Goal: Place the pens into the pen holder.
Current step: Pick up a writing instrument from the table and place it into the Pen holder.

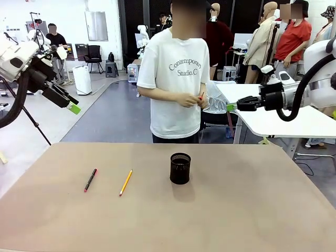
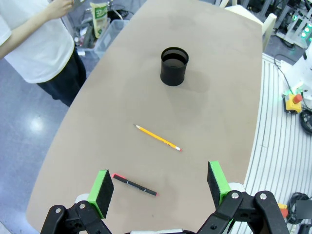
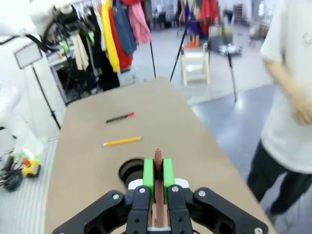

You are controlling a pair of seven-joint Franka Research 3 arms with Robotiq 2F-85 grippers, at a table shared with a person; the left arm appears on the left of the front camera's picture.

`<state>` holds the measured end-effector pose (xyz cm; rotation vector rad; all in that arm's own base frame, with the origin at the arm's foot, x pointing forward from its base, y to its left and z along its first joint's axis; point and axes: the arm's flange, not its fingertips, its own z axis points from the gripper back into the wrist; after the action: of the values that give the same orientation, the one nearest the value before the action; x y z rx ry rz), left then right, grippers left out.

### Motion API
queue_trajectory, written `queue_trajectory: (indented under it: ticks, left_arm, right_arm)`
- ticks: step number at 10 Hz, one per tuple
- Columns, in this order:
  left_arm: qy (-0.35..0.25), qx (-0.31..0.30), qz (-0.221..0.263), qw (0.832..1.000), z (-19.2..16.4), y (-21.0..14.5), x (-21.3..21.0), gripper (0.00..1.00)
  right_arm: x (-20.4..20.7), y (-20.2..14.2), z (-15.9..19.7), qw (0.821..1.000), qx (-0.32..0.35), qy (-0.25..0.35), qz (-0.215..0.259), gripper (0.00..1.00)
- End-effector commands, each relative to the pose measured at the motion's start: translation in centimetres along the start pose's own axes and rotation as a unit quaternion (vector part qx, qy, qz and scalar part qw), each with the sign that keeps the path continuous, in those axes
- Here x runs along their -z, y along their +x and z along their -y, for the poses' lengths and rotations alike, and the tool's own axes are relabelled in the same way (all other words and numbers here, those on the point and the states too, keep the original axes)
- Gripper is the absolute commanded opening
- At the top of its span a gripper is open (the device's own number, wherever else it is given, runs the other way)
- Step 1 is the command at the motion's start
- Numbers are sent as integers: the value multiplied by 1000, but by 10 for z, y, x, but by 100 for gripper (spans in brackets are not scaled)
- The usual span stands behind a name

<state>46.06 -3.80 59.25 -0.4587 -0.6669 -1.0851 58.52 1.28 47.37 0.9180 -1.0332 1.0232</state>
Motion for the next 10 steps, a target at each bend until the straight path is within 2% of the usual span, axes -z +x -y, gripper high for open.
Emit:
queue_trajectory:
  ticks: [1,3,5,7,10]
  left_arm:
    - [0,2,2,1000,0,0,-1,100]
    - [0,2,2,1000,0,0,-1,100]
    - [0,2,2,1000,0,0,-1,100]
    - [0,2,2,1000,0,0,-1,100]
    - [0,2,2,1000,0,0,-1,100]
  right_arm:
    - [27,-4,16,996,-62,16,63,0]
    - [52,0,24,991,-85,42,92,0]
    - [83,0,15,987,-93,73,111,0]
    - [101,1,10,986,-87,99,107,0]
    - [64,13,-1,988,-79,84,103,0]
